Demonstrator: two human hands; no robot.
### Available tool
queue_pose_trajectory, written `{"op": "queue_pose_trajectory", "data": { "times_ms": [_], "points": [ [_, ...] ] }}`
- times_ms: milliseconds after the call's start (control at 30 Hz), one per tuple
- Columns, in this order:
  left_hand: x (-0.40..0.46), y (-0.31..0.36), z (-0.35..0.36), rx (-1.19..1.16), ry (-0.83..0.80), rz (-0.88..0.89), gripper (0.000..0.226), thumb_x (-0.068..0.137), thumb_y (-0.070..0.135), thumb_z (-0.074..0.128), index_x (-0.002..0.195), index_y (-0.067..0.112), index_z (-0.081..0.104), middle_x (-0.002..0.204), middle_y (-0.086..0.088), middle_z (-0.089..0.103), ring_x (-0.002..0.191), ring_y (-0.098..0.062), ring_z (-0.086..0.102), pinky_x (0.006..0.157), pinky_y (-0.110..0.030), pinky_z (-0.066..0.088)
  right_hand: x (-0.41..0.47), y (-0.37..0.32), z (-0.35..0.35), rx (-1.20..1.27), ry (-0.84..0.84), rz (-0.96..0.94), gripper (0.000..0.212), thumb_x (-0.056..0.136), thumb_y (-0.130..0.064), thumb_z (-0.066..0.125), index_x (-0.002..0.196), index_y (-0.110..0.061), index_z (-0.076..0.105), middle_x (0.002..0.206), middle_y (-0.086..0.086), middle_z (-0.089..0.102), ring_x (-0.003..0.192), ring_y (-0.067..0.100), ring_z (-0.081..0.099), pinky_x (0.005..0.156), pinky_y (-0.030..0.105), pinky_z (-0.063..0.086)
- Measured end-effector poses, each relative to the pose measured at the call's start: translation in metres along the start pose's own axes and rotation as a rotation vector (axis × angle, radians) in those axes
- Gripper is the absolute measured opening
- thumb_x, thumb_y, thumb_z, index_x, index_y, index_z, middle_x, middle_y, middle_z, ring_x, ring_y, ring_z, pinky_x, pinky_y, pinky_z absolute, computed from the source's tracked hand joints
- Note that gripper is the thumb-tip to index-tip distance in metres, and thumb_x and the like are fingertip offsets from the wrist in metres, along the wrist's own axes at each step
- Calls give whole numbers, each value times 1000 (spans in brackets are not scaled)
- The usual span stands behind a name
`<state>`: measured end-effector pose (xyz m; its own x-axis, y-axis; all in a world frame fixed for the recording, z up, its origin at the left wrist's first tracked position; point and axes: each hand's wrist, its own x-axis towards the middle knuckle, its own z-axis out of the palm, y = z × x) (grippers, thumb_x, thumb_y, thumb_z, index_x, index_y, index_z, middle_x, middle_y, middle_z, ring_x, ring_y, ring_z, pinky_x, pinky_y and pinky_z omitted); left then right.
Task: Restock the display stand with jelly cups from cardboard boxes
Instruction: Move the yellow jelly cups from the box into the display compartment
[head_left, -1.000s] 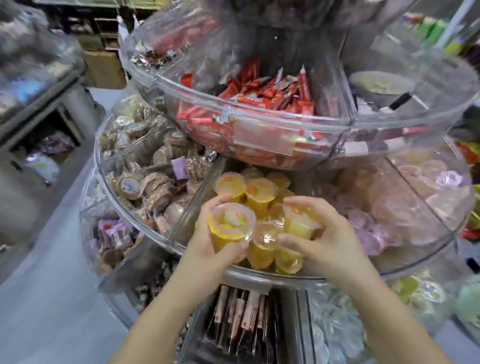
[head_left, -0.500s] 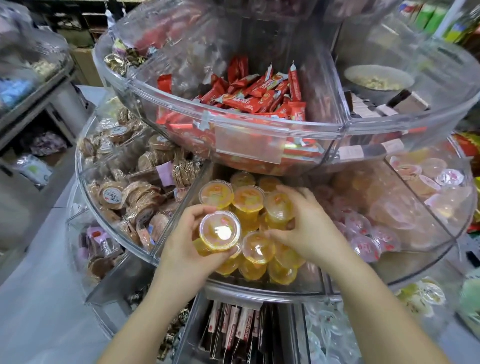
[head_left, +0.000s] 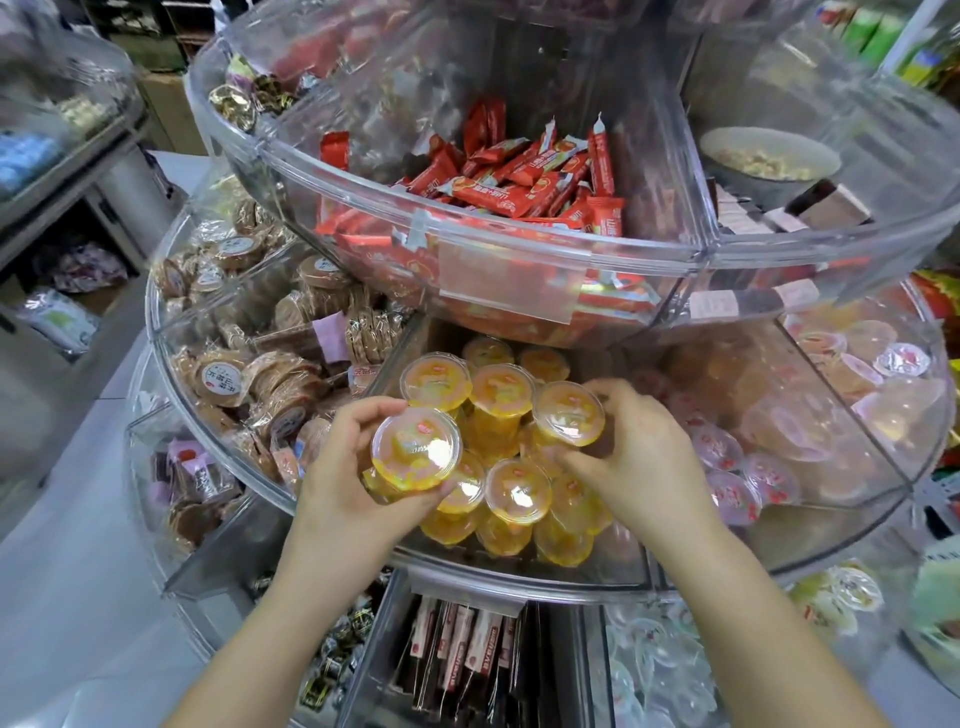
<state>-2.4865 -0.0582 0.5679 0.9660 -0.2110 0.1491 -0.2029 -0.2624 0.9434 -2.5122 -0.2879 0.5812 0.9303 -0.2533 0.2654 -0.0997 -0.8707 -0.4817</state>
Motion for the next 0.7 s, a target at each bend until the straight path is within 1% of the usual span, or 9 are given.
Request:
{"op": "queue_pose_trajectory", "data": {
  "times_ms": [67, 167, 233, 267, 367, 467, 533, 633, 700],
  "points": [
    [0, -3, -3, 11, 23, 2, 63, 53, 46, 81, 107, 45, 50, 103, 14, 66, 95, -3, 63, 78, -27, 51, 0, 0, 1, -15, -10, 17, 59, 62, -45, 79, 110, -24, 52, 100, -4, 63, 97, 19, 55, 73, 29, 42],
    [-1, -10, -8, 29, 55, -11, 62, 53, 46, 82, 106, 46, 50, 105, 13, 64, 98, -6, 62, 85, -38, 53, -1, -1, -5, -4, -65, 6, 84, 60, -45, 81, 131, -20, 43, 120, 1, 55, 113, 21, 51, 89, 30, 41],
    [-2, -12, -11, 22, 76, -24, 62, 51, 52, 81, 105, 46, 50, 106, 14, 64, 100, -9, 63, 87, -41, 53, -5, -4, -11, 25, -36, -2, 95, 58, -46, 81, 138, -22, 35, 123, -2, 47, 115, 17, 48, 90, 31, 43],
    [-2, -13, -12, 29, 85, -25, 62, 51, 55, 81, 103, 47, 50, 106, 16, 63, 99, -8, 63, 86, -40, 53, -7, -7, -15, 49, 3, -19, 95, 58, -47, 80, 138, -24, 35, 121, -4, 44, 111, 13, 48, 86, 27, 44],
    [-1, -13, -14, 110, 113, -16, 59, 52, 57, 77, 102, 48, 48, 105, 21, 61, 98, -2, 61, 86, -29, 52, -14, -22, -19, 123, 90, -148, 77, 64, -46, 72, 132, -25, 44, 109, -12, 41, 85, -2, 42, 71, 8, 36],
    [3, -12, -12, 219, 117, 24, 56, 59, 47, 77, 104, 49, 44, 110, 18, 56, 104, -3, 56, 89, -22, 49, -19, -37, -15, 236, 44, -230, 56, 71, -39, 68, 122, -24, 54, 102, -13, 43, 81, -11, 44, 70, 2, 37],
    [5, -11, -9, 227, 112, 32, 60, 62, 41, 79, 110, 46, 43, 114, 14, 55, 106, -2, 55, 90, -21, 48, -22, -43, -9, 283, 8, -250, 49, 73, -33, 69, 119, -23, 57, 103, -11, 46, 78, -11, 45, 72, 2, 36],
    [10, -10, -5, 220, 108, 3, 70, 62, 40, 81, 118, 41, 39, 119, 8, 55, 107, -5, 54, 93, -32, 49, -24, -46, -1, 317, -13, -246, 42, 76, -26, 71, 116, -24, 58, 103, -11, 48, 71, 1, 45, 69, 7, 38],
    [12, -10, -4, 196, 95, -12, 76, 61, 40, 82, 123, 39, 37, 121, 8, 54, 110, -6, 54, 96, -33, 48, -25, -46, 1, 320, -22, -249, 40, 77, -22, 73, 114, -25, 59, 101, -14, 48, 70, 3, 44, 68, 8, 38]
  ]
}}
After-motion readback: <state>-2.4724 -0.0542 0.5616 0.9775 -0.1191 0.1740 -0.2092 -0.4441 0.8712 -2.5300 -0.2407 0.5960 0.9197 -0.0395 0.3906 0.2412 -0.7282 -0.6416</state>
